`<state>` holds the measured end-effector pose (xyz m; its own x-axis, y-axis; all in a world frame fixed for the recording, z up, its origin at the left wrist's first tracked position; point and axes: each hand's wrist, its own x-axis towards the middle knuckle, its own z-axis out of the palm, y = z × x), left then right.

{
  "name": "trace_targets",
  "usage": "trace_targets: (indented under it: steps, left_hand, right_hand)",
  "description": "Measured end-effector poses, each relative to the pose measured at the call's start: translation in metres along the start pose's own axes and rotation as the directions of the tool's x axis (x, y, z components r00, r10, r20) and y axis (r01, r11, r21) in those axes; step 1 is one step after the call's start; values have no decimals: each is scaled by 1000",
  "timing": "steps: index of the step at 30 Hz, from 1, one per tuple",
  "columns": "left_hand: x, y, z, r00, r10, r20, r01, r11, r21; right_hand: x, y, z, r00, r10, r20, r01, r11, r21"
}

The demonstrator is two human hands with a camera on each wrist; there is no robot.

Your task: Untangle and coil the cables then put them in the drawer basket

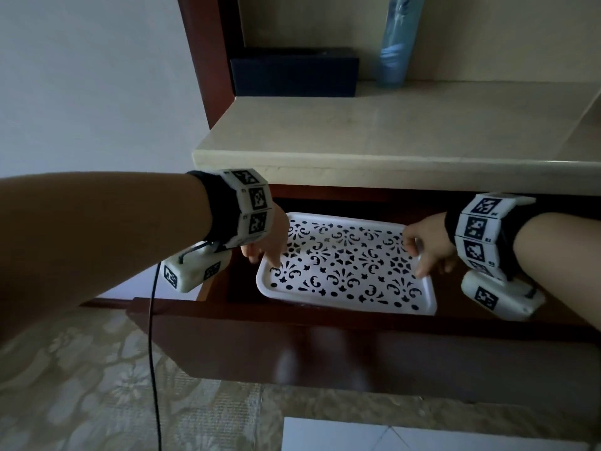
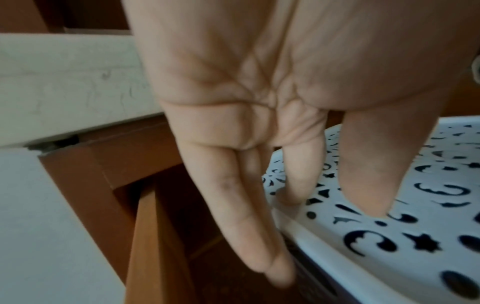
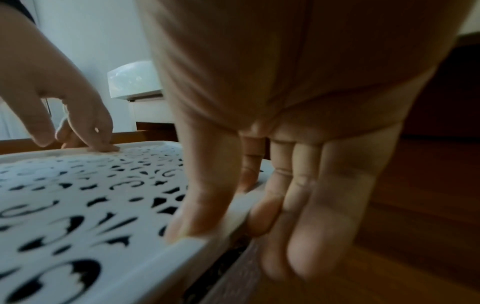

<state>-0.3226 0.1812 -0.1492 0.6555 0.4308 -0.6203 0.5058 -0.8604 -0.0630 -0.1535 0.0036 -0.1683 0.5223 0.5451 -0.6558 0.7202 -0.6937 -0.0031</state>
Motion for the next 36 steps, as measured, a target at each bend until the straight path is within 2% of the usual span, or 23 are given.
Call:
trace_targets:
  steps: [1,2,4,6,7,11,17,27,32,36]
  left_hand:
    - [6,1,0,1000,12,-11,-11,998,55]
    - [7,3,0,999,36,-12,-33,981,189]
    - [1,10,1,992,123,-13,-102,869,484]
    - [2,12,-1,976,207,-65,-131,799,587]
    - [-1,13,-2,970,225,-97,-131,810,572]
    - [1,17,3,962,269,-54,-206,837,507]
    - [6,35,6,968,251,-11,-214,845,491]
    - [14,38,6,967,253,10,-217,806,550]
    - [12,27,6,962,273,-9,-231,829,509]
    - [11,25,6,963,266,-33,-224,864,451]
  right_hand:
    - [-1,-1,-1,1000,-6,7,6,1000,-17]
    - [-3,-3,-2,1000,-9,14,10,999,-41]
    - [-7,-8,-3,1000,-13,8,14,989,-147]
    - [-11,-14,-6,999,-34,-16,28,954,-297]
    - [-13,-18,-7,998,-55,-23,43,932,-359]
    - [-18,-28,-9,987,-157,-32,119,849,-515]
    - [-21,-37,-11,970,-240,-29,201,869,-452]
    - [-7,-64,-10,987,-156,-39,101,794,-599]
    - [-5,-67,-10,991,-121,-53,63,785,-616]
    - [-13,-61,-12,983,-158,-97,90,863,-497]
